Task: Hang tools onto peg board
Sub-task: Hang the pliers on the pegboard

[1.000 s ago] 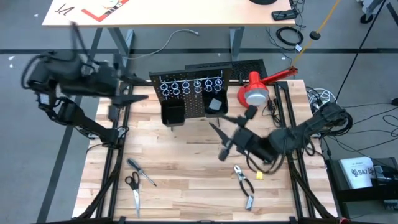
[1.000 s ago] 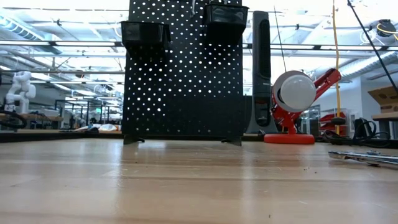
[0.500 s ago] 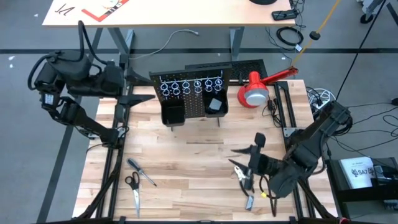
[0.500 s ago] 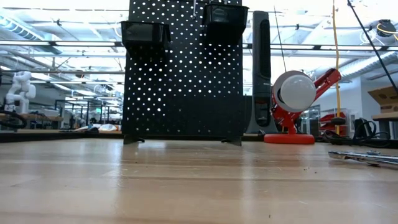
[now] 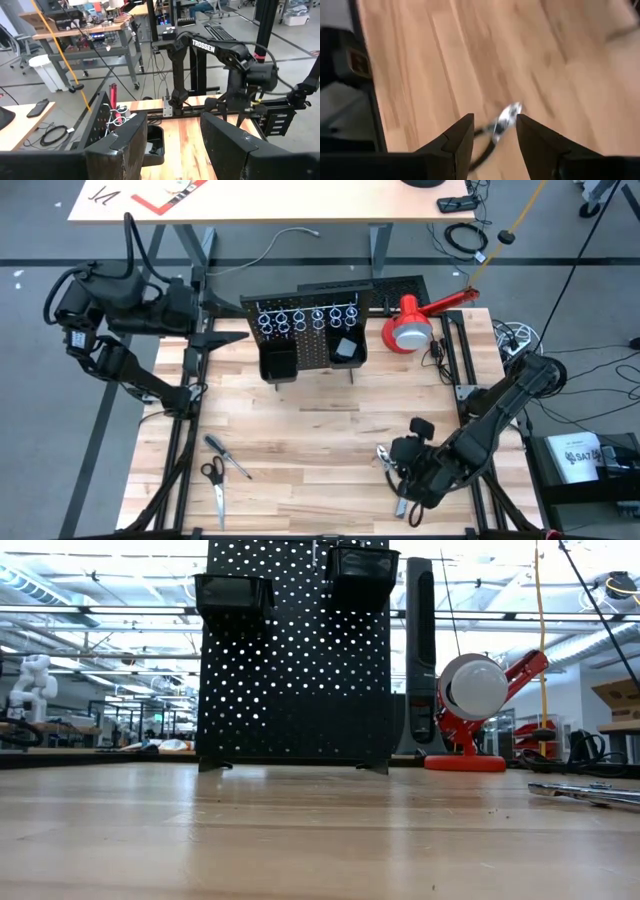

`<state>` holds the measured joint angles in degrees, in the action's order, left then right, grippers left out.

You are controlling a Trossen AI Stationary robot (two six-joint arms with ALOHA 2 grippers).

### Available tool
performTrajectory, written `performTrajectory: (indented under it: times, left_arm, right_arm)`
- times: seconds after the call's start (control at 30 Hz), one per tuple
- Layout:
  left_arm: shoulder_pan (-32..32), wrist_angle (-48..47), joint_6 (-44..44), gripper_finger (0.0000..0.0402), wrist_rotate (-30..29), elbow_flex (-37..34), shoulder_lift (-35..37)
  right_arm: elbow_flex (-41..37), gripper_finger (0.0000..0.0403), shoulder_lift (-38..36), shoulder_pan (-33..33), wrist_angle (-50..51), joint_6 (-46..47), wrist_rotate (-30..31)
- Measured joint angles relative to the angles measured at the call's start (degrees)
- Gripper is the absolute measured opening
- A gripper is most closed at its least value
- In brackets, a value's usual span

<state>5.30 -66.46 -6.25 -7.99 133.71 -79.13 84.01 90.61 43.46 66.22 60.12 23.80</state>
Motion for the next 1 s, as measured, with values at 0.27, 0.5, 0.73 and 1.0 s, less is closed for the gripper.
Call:
performTrajectory:
  times: [0.27,0.5,0.73,1.0]
  left_arm:
    - [0.0,0.0,-0.4,0.0194,-0.02,0.0,0.04]
    - [-0.02,0.0,-0.53,0.0194,-0.02,0.0,0.17]
    - [-0.02,-0.02,-0.49,0.0194,-0.02,0.0,0.2]
    - [-0.02,-0.02,-0.47,0.0194,-0.44,0.0,0.19]
  right_arm:
    - [-4.34,0.0144,4.96,3.28,-3.2,7.83,-1.83]
    - [-17.38,0.0144,3.1,9.78,-8.78,23.89,-3.22]
    - [-27.62,0.0144,-3.15,18.75,-9.12,43.13,2.24]
    - [-30.12,0.0144,-3.92,16.45,-14.98,42.06,1.87]
